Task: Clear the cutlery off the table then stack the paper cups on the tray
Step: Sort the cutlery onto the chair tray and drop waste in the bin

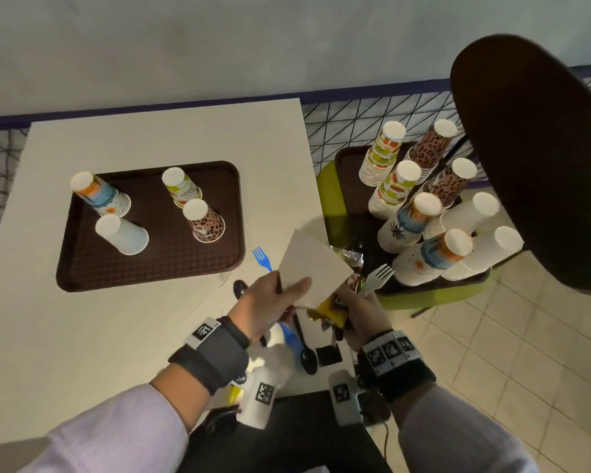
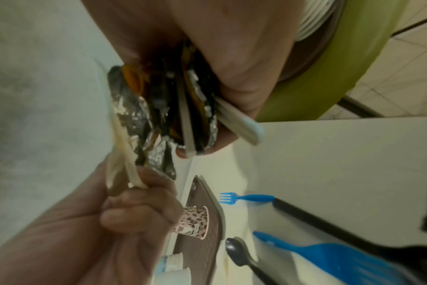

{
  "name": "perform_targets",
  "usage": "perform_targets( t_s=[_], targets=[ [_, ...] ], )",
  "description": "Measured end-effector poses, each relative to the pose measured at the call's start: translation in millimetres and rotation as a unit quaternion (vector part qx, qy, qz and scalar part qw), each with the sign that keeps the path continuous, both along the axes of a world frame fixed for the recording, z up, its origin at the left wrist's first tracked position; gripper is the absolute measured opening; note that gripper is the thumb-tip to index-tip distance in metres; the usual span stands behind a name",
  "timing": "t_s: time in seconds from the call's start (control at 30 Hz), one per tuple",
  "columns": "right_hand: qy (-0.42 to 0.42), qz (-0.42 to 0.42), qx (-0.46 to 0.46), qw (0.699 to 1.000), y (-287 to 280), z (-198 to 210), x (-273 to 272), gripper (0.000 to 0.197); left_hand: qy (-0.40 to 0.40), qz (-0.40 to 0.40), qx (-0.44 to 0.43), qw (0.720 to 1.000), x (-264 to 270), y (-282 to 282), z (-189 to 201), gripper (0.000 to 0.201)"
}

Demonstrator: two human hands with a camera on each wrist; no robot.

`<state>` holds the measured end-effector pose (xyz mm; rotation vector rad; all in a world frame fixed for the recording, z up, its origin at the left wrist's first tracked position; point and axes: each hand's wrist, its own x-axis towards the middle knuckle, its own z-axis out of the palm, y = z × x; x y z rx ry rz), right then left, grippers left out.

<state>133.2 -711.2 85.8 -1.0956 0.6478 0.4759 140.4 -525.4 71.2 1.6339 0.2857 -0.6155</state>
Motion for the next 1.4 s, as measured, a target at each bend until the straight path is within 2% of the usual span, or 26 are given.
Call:
perform_targets(
  t_s=[0.13,0.27,0.33,0.4,0.47,0.53,0.63,0.73,0.77,0.83,0.87,0.9,0.93,0.97,1.0,1.07,1.17,1.2,1.27,1.4],
  targets=[
    [-0.034,0.005,0.013,0.999,12.0,-0.2,-1.1,0.025,-0.010,0.010,0.022,1.000,-12.0,0.8,-6.6,0.043],
    [-0.018,-0.003,-0.004,1.000,19.3,-3.1,-2.3,0.027,-0.011,0.034,0.030,0.999,-19.5,0.5,-9.1,0.041],
    [-0.024,-0.018,-0.010,1.000,21.2,-8.0,-2.8,0.043,-0.004,0.056,0.031,0.998,-19.6,1.5,-10.3,0.040],
    [-0.033,-0.008,-0.037,0.999,23.6,-11.2,-3.3,0.073,-0.003,0.072,0.039,0.997,-18.9,2.2,-11.3,0.043],
    [-0.040,0.022,-0.085,0.995,24.4,-13.3,-2.8,0.082,-0.013,0.072,0.048,0.996,-17.9,2.4,-11.4,0.042],
    [-0.058,0.041,-0.121,0.990,25.0,-17.1,-0.7,0.070,-0.028,0.050,0.048,0.997,-16.0,-0.2,-6.9,0.045],
    [-0.100,0.047,-0.097,0.989,28.2,-11.9,3.8,0.034,-0.069,-0.013,0.078,0.994,-12.1,-6.6,3.8,0.042],
    [-0.139,0.060,-0.074,0.986,25.8,-9.6,6.8,0.031,-0.074,-0.064,0.078,0.992,-7.1,-5.6,10.4,0.023],
    [-0.142,0.059,-0.073,0.985,23.7,-10.0,7.1,0.030,-0.045,-0.075,0.069,0.994,-5.7,-2.5,9.7,0.027],
    [-0.112,0.035,-0.066,0.991,16.8,-11.0,6.3,0.030,0.057,-0.026,0.038,0.997,-0.1,2.6,8.8,0.044],
    [-0.090,0.015,-0.062,0.994,12.3,-11.2,5.4,0.032,0.087,0.009,0.028,0.996,2.5,5.4,5.2,0.042],
    [-0.072,-0.003,-0.061,0.996,7.1,-11.6,4.5,0.035,0.086,0.033,0.037,0.995,5.0,7.7,0.4,0.032],
    [-0.060,-0.013,-0.066,0.996,1.1,-12.2,3.4,0.035,0.054,0.017,0.092,0.994,6.8,10.8,-4.5,0.018],
    [-0.052,-0.020,-0.073,0.996,-4.7,-12.6,2.0,0.032,-0.002,-0.041,0.183,0.982,8.5,15.3,-11.2,0.011],
    [-0.049,-0.025,-0.081,0.995,-9.7,-11.8,0.3,0.027,-0.052,-0.122,0.277,0.952,9.0,18.1,-16.9,0.018],
    [-0.048,-0.031,-0.096,0.994,-17.8,-10.2,-3.0,0.020,-0.114,-0.264,0.400,0.871,10.0,17.7,-28.6,0.032],
    [-0.055,-0.025,-0.109,0.992,-26.3,-12.7,-8.0,0.019,-0.155,-0.418,0.435,0.782,12.3,6.2,-51.3,0.046],
    [-0.053,-0.022,-0.113,0.992,-28.6,-14.6,-9.7,0.021,-0.162,-0.453,0.436,0.761,12.8,2.1,-56.3,0.047],
    [-0.046,-0.020,-0.125,0.991,-32.1,-17.0,-12.2,0.025,-0.167,-0.482,0.443,0.737,13.4,-5.1,-64.0,0.041],
    [-0.049,-0.016,-0.137,0.989,-36.3,-21.1,-17.4,0.025,-0.174,-0.508,0.458,0.709,12.9,-14.6,-73.5,0.025]
  ],
)
